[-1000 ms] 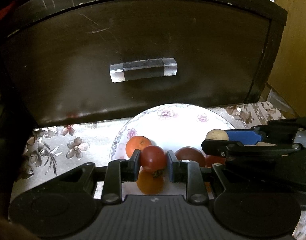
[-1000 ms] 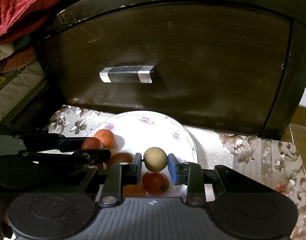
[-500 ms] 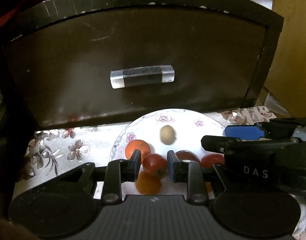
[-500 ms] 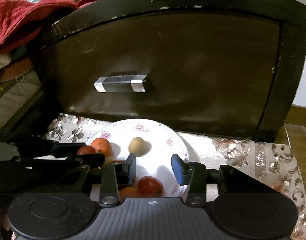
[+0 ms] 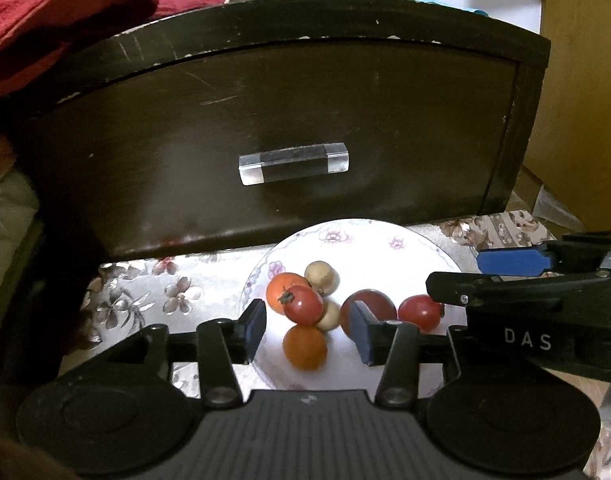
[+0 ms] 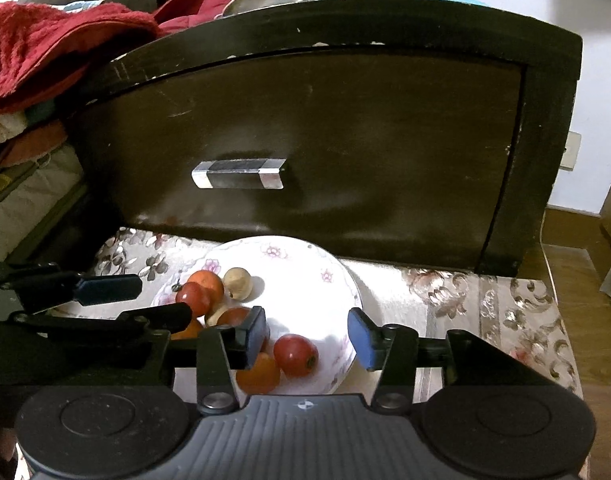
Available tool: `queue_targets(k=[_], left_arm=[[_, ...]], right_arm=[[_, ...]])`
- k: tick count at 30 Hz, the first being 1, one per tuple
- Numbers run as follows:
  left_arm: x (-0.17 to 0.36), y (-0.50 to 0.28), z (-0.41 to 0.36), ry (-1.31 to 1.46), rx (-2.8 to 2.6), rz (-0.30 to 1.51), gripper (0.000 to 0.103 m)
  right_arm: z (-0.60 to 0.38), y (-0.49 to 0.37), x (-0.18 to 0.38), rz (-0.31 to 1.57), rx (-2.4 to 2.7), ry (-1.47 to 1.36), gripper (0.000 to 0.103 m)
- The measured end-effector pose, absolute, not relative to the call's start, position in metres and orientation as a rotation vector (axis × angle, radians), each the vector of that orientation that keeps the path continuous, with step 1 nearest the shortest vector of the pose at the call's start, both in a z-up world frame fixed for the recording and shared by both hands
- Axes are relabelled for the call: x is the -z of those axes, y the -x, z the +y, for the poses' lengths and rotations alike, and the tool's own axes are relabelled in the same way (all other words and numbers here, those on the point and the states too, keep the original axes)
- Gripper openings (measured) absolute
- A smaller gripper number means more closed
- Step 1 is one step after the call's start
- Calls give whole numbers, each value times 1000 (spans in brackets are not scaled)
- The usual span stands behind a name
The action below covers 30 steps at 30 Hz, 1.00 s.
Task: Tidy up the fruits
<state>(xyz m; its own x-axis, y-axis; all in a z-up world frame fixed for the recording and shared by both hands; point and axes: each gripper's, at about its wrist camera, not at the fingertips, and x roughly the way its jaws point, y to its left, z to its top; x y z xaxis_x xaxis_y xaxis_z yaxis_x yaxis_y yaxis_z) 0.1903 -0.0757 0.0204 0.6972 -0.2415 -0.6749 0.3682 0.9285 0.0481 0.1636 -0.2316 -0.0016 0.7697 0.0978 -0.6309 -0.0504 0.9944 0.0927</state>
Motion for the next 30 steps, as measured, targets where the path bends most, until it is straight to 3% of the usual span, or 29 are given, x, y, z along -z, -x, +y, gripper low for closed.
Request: queue_targets(k=[11, 20, 30], left_arm=[[-27, -163, -66, -166, 306, 718, 82], [-28, -145, -63, -188, 248, 700, 99], [-33, -120, -63, -202, 186, 694, 103]], right_arm=[[-228, -138, -4, 704, -65, -65, 44], [-227, -118, -5, 719, -47, -65, 44], [-225, -97, -8, 727, -37, -89, 44]])
